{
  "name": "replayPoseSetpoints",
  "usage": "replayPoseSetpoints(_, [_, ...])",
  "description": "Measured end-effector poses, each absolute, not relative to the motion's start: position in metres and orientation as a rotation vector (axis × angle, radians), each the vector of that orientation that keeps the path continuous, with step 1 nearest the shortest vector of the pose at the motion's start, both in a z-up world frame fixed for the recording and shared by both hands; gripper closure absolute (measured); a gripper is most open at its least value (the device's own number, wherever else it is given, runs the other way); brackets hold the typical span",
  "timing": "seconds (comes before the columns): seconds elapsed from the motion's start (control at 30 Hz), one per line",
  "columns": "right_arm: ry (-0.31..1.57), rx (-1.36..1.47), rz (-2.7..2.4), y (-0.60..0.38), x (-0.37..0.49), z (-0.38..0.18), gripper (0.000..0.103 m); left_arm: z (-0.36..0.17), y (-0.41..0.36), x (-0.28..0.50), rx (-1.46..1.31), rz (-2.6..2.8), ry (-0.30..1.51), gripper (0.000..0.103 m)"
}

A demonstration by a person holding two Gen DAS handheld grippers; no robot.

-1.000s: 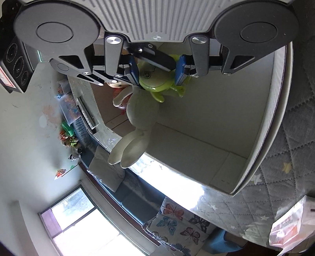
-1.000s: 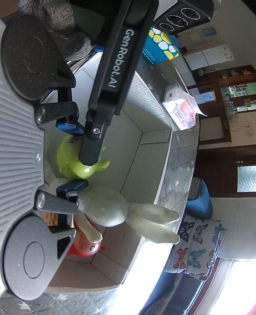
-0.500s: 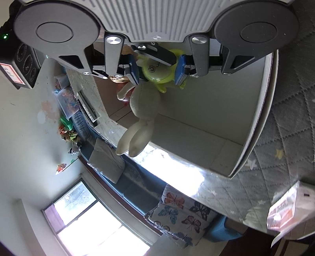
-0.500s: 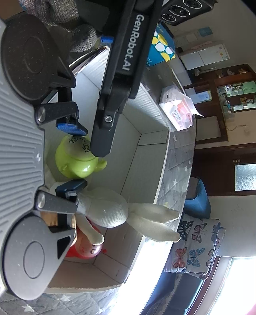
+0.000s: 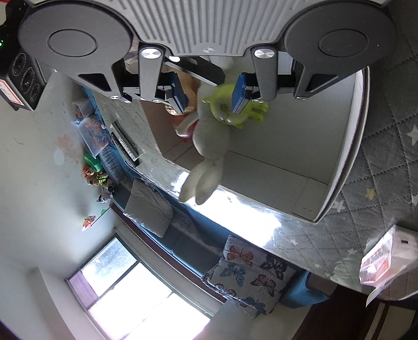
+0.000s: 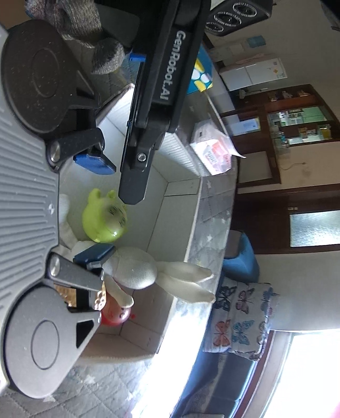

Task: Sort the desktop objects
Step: 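Carry the alien into the white box and open the left gripper, then move the left gripper down onto the black-and-red doll figure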

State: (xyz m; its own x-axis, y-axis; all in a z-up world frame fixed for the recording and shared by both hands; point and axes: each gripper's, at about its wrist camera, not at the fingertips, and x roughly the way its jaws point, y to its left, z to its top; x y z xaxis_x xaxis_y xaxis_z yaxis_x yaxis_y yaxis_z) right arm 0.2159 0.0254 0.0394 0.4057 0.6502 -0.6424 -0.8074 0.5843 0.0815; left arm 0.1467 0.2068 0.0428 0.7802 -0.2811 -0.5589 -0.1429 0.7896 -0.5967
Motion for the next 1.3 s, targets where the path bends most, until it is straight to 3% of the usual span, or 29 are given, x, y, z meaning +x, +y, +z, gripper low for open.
replayPoseSetpoints(0.37, [0.592, -0.235, 0.889, -0.031, 0.171, 0.05, 0.02, 0.053, 0.166, 0.124, -0.611, -0.148, 0.674, 0.061])
replayPoseSetpoints(0.87, [0.569, -0.219, 0.717, -0.106, 0.134, 0.025, 0.011, 0.038, 0.108, 0.113, -0.549, -0.253, 0.728, 0.061])
replayPoseSetpoints(1.1, [0.554, -0.228, 0.62, -0.132, 0.137, 0.017, 0.01, 0.029, 0.083, 0.119, -0.538, -0.318, 0.752, 0.061])
replayPoseSetpoints(1.3, [0.559, -0.227, 0.55, -0.145, 0.153, 0.01, 0.003, 0.022, 0.068, 0.131, -0.574, -0.348, 0.772, 0.061])
